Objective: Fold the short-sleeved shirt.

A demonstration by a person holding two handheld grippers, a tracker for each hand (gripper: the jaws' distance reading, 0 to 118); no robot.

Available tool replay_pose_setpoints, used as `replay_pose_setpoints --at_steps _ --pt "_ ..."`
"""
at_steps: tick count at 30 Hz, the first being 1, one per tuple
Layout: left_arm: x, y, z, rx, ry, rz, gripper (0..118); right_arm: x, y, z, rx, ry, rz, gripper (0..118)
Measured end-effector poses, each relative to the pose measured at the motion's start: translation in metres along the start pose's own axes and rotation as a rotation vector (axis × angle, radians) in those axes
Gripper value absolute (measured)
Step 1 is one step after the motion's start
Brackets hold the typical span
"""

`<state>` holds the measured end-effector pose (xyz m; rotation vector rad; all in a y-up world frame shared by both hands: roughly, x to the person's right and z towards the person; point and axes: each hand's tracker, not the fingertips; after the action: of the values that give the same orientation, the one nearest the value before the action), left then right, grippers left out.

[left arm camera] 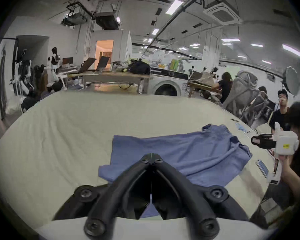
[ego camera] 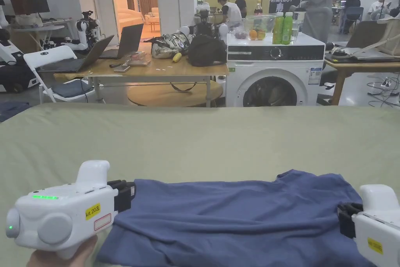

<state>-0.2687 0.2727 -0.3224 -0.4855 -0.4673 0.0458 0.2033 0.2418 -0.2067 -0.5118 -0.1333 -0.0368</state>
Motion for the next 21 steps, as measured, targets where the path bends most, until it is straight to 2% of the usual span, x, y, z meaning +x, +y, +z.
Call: replay_pose_setpoints --at_steps 5,6,7,8,10,13,15,16,17,19,20,21 --pt "-0.008 -0.001 -0.004 -0.070 0.005 0.044 0 -0.007 -0.006 -0.001 -0.032 0.022 0.004 0" --pt "-0.015 -0.004 -0.008 -0.110 0.034 0.067 5 -0.005 -0.009 0.000 -0.035 0.026 0.001 0" --pt "-0.024 -0.008 -0.015 -0.159 0.049 0.103 22 -0.002 -0.012 0.002 -0.036 0.034 -0.009 0" --pt "-0.037 -0.015 -0.022 -0.199 0.041 0.144 45 0.001 -0.015 0.003 -0.039 0.040 -0.019 0" --pt "-0.050 -0.035 -0.034 -0.269 0.042 0.181 49 0.007 -0.020 0.008 -0.051 0.052 -0.037 0" --pt "-0.063 -0.065 -0.054 -0.363 0.096 0.182 46 0.021 -0.029 0.014 -0.069 0.039 -0.037 0" --pt "-0.064 -0.081 -0.065 -0.424 0.085 0.238 16 0.031 -0.033 0.015 -0.096 0.015 -0.040 0" --pt "-0.066 -0.087 -0.068 -0.445 0.062 0.267 5 0.037 -0.035 0.017 -0.107 0.001 -0.043 0" --pt "-0.065 -0.085 -0.067 -0.400 0.149 0.212 0 0.044 -0.038 0.018 -0.116 -0.016 -0.047 0" --pt "-0.063 -0.076 -0.066 -0.414 0.108 0.210 0 0.055 -0.041 0.022 -0.125 -0.046 -0.067 0" --pt "-0.062 -0.076 -0.068 -0.436 0.088 0.227 0 0.060 -0.043 0.022 -0.124 -0.056 -0.085 13" --pt "-0.058 -0.075 -0.070 -0.437 0.114 0.194 0 0.065 -0.045 0.021 -0.130 -0.072 -0.114 40"
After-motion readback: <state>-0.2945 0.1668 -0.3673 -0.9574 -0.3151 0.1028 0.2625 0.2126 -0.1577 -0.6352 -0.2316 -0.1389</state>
